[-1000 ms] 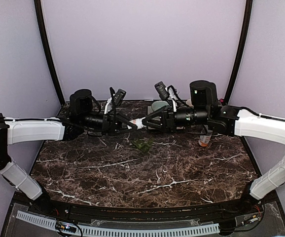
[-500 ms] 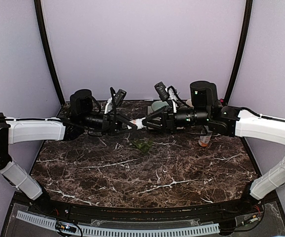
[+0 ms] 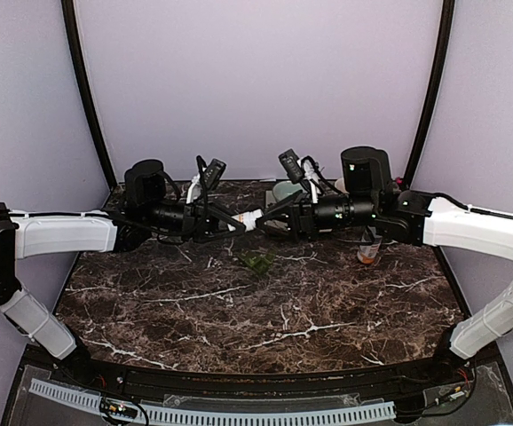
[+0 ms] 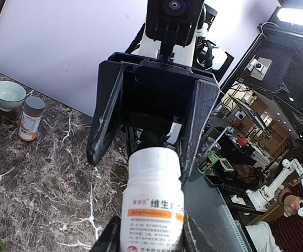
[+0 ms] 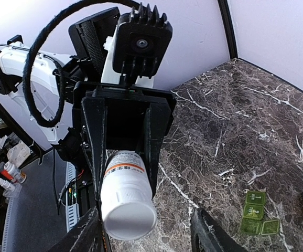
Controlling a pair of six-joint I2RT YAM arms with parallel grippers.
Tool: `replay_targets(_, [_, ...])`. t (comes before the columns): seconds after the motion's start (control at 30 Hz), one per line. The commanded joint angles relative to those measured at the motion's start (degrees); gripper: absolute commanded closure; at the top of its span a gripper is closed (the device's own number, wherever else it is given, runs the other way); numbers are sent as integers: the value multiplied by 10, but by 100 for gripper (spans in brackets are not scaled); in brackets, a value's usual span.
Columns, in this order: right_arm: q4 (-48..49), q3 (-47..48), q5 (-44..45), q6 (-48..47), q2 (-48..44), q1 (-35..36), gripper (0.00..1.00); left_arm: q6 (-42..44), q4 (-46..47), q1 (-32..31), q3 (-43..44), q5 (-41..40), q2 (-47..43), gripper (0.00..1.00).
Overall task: Sort the pills into containers
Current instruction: Open the lid of the pill bottle.
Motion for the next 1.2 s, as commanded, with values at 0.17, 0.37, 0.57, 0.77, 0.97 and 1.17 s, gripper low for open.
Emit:
replay_targets(0.17, [27,-4,-10,44,-18,1,32,30,-6,3,10,-6,-13,100])
replay_targets(0.37, [44,-8,-21,119,-25,1,26,55,-25,3,10,-28,-20,100])
replay_targets(0.57, [4,15,7,208,-10,-4,26,82,-41,3,8,-57,-31,100])
replay_targets(0.77, [-1,15,6,293,12,-16,30,121,-72,-3,8,-87,-43,100])
replay_targets(0.97, [8,33,-13,333,22,-23,35,177,-121,-21,21,-120,-47,100])
replay_targets(1.17, [3,42,-24,345,31,-24,44,200,-139,-31,26,-142,-47,100])
